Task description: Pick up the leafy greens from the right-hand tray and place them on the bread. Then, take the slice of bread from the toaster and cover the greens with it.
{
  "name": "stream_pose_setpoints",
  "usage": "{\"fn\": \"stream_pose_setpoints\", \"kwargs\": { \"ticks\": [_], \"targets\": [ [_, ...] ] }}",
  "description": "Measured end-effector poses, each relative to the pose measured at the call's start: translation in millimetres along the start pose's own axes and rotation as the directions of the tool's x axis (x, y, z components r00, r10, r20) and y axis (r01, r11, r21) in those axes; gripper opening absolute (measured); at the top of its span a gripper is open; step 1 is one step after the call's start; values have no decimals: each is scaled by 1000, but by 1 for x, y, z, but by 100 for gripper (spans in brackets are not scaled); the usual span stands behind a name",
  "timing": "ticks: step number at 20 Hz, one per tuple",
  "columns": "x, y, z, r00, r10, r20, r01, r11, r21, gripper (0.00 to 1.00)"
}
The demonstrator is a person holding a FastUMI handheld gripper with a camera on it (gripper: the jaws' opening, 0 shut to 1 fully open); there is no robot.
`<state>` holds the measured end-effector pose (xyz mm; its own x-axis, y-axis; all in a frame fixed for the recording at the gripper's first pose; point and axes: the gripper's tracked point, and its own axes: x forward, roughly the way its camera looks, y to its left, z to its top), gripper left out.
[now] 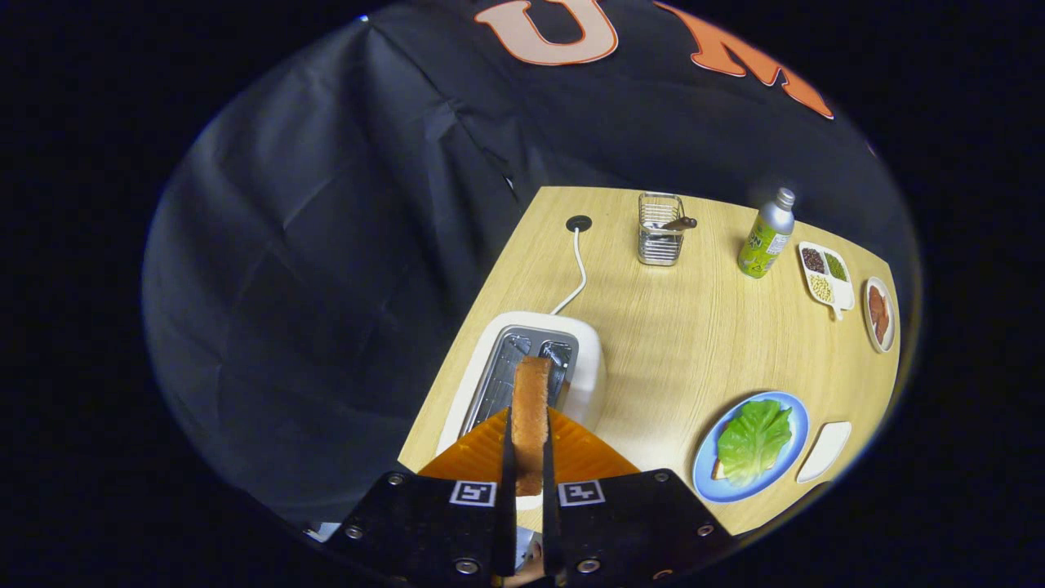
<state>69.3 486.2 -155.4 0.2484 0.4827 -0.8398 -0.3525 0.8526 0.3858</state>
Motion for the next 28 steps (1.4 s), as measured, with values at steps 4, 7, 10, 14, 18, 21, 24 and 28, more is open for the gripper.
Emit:
{"fn": "stream_pose_setpoints", "kwargs": {
  "ticks": [4,7,10,14,18,21,24,28],
  "targets": [
    [-32,1,2,996,71,57,-71,997,-2,13],
    [-52,-5,-4,990,110,90,-109,994,-12,13],
    [-59,-25,-18,987,123,99,-121,992,-29,13],
    [-68,-56,-28,983,147,112,-150,989,12,13],
    [-74,-89,-37,976,162,146,-173,983,63,13],
    [-74,-115,-51,974,173,148,-188,978,93,13],
    [-67,-144,-66,972,184,146,-202,972,120,13],
    [-60,-180,-81,973,178,147,-203,964,173,13]
  ]
}}
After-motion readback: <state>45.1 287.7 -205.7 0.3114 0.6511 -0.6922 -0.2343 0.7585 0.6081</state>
